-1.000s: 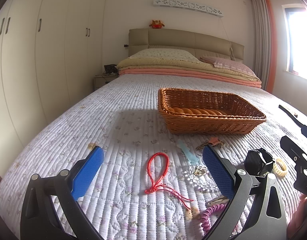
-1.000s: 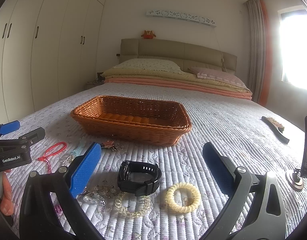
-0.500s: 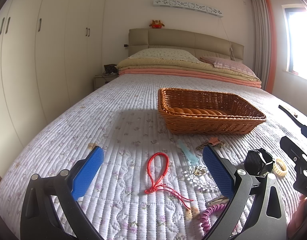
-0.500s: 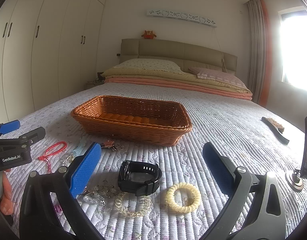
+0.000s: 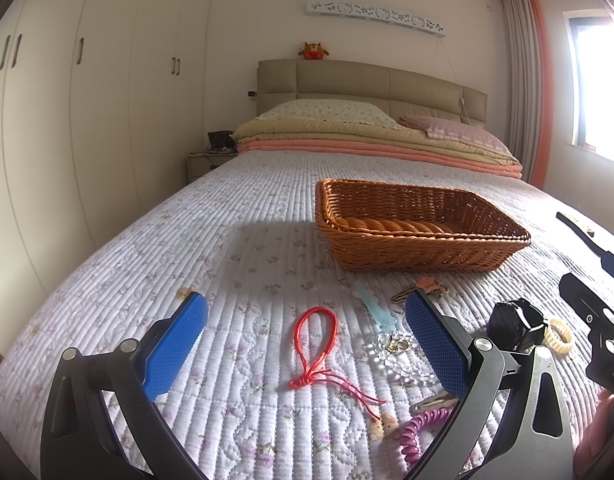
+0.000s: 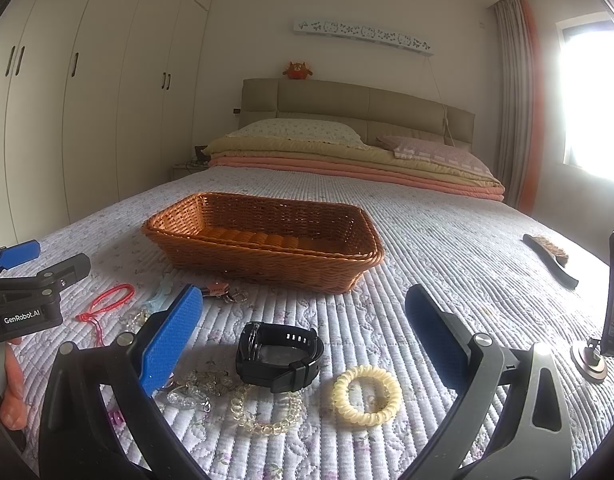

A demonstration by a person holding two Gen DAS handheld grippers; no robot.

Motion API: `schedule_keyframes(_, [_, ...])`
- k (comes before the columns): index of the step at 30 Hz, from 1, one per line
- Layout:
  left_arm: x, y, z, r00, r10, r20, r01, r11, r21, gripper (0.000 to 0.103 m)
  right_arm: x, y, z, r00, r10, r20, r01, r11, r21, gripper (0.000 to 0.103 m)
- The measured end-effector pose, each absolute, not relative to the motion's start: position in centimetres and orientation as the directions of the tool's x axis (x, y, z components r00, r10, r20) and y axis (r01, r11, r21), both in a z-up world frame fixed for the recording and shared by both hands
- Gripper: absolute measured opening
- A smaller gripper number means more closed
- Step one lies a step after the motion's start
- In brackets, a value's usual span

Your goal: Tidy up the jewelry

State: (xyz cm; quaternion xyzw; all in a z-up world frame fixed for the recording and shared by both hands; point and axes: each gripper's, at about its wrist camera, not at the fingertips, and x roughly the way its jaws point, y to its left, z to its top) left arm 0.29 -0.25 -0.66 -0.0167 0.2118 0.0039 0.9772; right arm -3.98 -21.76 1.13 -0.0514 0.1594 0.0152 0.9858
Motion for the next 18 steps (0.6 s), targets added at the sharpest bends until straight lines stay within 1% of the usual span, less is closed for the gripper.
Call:
schedule_keyframes(6, [0.0,-0.3,-0.6,0.919,-0.010,-0.394,-0.002,1.000,-0.031,0.096,-4.6,-22.6,1.5,0.956,0.024,-0.292,-0.045,0.997,-0.066,0.097])
schedule_keyframes(12, [-0.6,-0.6,-0.6,0.925,0.006,-0.380,-0.013,1.000,-0.017,0.096,-3.5,-23.7,1.2,0.944,0.016,-0.328,-0.027,0.999,-0.028,0.097])
schedule_keyframes(15, [-0.8,-0.4,-0.5,0.920,0.003,-0.393,-0.016,0.999,-0.029,0.096,-3.0,-25.1,1.1,0.933,-0.028,-0.359,0.027,1.000,-0.009,0.091])
schedule_keyframes(17, [-0.9,-0.2,-0.7,0.898,-0.031,-0.438,0.008,0.998,-0.055,0.094,-2.5,-25.9,0.8,0.916,-0.038,-0.398,0.041,0.999,-0.001,0.084])
schedule_keyframes(18, [-1.1,0.0,-0.8,0.888,-0.052,-0.458,0.023,0.997,-0.068,0.090,-2.1,-26.5,0.5,0.901,-0.032,-0.433,0.040,0.999,0.009,0.078])
